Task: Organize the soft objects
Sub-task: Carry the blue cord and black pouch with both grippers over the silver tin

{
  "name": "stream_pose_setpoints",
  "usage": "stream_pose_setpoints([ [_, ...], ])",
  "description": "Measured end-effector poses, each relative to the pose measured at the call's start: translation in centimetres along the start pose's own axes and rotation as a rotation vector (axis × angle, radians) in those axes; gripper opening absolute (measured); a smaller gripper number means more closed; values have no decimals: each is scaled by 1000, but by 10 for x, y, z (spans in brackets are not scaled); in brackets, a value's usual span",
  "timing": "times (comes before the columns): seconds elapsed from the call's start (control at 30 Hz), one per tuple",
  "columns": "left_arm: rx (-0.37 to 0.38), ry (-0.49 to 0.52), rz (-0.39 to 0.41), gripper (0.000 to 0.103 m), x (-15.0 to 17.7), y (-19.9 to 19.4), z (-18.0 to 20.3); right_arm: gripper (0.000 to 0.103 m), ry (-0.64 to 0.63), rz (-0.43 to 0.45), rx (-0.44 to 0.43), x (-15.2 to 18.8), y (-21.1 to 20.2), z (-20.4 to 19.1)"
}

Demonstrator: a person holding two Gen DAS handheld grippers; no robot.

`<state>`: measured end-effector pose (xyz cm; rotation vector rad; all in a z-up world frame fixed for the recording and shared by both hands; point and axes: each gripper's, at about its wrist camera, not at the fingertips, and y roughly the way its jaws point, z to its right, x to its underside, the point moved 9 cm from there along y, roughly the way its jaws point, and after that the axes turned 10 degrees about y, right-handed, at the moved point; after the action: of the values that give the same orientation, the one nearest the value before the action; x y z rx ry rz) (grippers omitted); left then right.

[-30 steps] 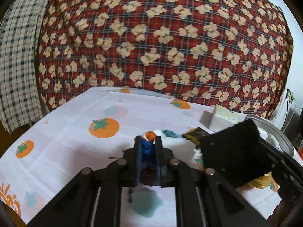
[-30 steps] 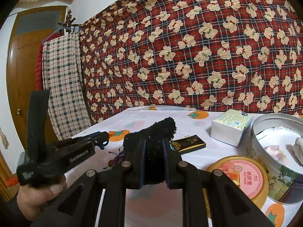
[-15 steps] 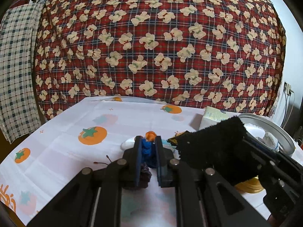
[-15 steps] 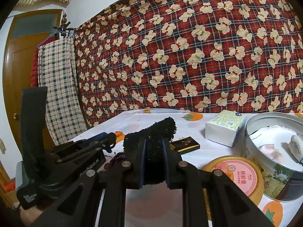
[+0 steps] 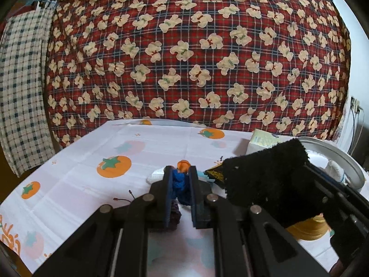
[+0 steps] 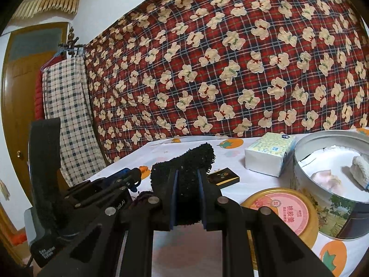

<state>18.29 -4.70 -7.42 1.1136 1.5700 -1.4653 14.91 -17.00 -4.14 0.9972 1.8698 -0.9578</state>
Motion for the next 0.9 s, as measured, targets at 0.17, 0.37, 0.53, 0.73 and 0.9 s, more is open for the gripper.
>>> stream_pose_setpoints([
  [0.17, -30, 9, 1, 11, 0, -1, 2, 18, 10, 19, 0, -2, -4, 1],
  [0.37, -47, 20, 6, 11, 0, -3, 3, 18, -32, 76, -1, -4, -16, -8],
  [0.53, -43, 21, 4, 11, 1, -3, 4, 18, -22, 84, -3, -6, -19, -5],
  [0.73, -38, 27, 5, 11, 0, -4, 9, 18, -19, 94, 7, -8, -23, 1],
  [0.9, -34, 27, 6, 11, -1, -5, 14, 18, -39, 112, 20, -9, -29, 2],
])
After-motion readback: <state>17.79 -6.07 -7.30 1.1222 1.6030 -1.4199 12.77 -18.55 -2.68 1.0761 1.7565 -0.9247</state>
